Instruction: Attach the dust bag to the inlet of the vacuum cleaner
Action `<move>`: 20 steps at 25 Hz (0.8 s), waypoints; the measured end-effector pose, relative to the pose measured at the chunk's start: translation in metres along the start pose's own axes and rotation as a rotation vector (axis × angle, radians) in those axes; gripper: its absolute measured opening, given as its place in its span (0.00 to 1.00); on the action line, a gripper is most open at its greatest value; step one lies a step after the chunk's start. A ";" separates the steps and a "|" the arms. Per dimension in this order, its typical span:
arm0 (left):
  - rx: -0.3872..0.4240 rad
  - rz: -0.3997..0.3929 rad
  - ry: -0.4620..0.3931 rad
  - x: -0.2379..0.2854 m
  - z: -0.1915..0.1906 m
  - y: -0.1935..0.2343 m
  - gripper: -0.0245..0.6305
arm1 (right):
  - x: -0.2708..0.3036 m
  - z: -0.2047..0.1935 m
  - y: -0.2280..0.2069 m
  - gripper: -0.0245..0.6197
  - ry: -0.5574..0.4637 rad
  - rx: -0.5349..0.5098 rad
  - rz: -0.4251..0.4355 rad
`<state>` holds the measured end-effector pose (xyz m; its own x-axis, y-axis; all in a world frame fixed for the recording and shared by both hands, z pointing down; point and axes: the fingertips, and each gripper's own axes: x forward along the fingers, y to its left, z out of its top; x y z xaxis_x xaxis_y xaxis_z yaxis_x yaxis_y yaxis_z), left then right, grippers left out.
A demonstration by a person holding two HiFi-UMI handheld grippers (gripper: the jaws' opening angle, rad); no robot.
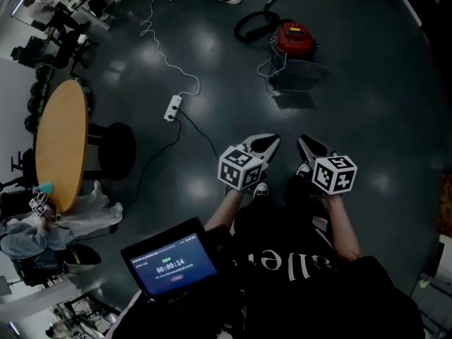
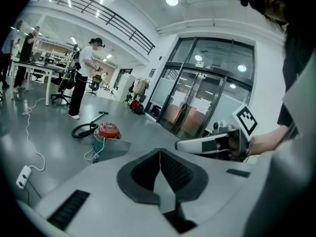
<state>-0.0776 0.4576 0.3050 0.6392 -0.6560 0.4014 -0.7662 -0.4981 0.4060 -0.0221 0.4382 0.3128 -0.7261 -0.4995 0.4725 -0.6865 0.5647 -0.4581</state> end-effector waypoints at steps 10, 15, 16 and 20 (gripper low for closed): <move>0.000 -0.081 -0.005 -0.049 -0.036 -0.018 0.05 | -0.030 -0.038 0.039 0.13 -0.042 0.019 -0.094; 0.000 -0.077 -0.022 -0.048 -0.036 -0.034 0.05 | -0.049 -0.037 0.032 0.13 -0.048 0.006 -0.097; 0.003 -0.071 -0.026 -0.046 -0.033 -0.036 0.05 | -0.050 -0.035 0.030 0.13 -0.047 0.001 -0.092; -0.001 -0.051 -0.038 -0.035 -0.022 -0.051 0.05 | -0.066 -0.027 0.019 0.13 -0.038 -0.016 -0.074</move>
<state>-0.0589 0.5187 0.2887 0.6744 -0.6510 0.3483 -0.7325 -0.5311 0.4258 0.0135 0.4995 0.2930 -0.6742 -0.5649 0.4757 -0.7382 0.5354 -0.4105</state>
